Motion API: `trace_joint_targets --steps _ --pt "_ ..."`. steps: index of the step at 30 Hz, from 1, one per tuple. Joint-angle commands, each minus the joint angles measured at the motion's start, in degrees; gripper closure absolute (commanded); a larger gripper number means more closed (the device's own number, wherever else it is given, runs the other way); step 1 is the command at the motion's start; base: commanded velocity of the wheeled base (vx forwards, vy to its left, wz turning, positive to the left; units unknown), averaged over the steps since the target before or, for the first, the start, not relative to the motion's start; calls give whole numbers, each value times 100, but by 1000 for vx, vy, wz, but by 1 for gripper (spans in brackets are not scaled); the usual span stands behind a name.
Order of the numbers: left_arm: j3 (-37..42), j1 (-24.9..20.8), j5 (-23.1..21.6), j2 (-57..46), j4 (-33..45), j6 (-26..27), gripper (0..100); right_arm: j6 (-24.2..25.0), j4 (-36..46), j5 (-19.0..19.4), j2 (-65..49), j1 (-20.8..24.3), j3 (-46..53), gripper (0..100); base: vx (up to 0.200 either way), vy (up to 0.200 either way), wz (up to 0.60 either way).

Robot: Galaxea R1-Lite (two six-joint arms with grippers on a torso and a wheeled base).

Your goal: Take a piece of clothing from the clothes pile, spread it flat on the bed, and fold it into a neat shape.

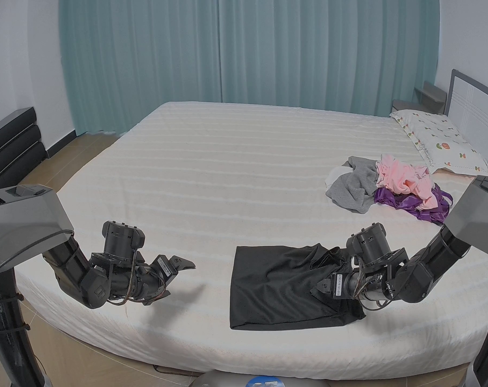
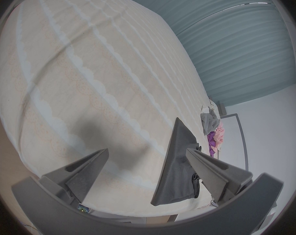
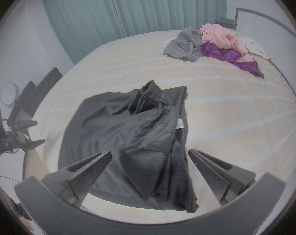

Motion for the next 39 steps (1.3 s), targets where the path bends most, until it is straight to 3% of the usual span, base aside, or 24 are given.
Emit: trace_joint_targets --steps 1,7,16,24,31,39 --pt "7 13 5 1 -3 -2 0 -181 190 -189 145 -16 -53 0 0 0 0" --pt "7 13 5 10 -3 -2 0 -269 374 -224 206 -16 -27 0 0 0 0" --pt "42 13 5 -8 -3 -2 0 -295 945 -268 -321 -509 246 0 0 0 0" --pt "60 13 5 -8 -3 -2 0 -374 981 -233 -849 -702 861 0 0 0 0" --pt "69 4 5 -8 -3 -2 0 -410 989 22 -1552 -983 1151 0 0 0 0" --pt "69 4 5 -8 -3 7 0 -313 919 427 -1385 -807 764 0 0 0 0"
